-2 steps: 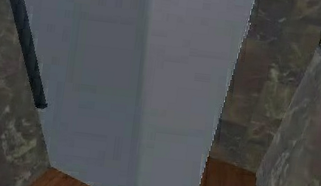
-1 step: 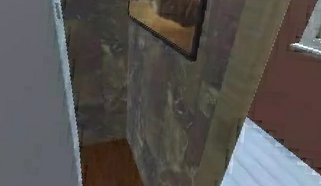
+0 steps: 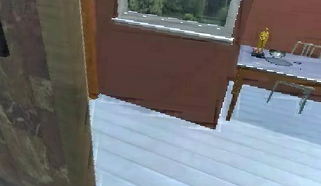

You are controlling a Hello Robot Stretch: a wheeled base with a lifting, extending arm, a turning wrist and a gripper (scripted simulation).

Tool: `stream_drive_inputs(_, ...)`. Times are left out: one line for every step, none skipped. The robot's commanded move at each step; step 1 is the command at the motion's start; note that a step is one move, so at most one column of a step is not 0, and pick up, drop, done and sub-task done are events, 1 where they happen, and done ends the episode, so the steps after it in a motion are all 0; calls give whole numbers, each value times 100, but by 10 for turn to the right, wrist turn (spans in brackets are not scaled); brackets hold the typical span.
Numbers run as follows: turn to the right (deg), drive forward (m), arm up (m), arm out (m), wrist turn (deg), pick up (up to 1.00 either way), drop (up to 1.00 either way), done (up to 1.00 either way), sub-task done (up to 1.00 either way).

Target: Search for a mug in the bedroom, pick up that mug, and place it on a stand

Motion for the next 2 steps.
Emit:
stream_drive_inputs(180,0,0,0,0,0,0,0,0)
stream_drive_inputs(0,60,0,0,0,0,0,0,0)
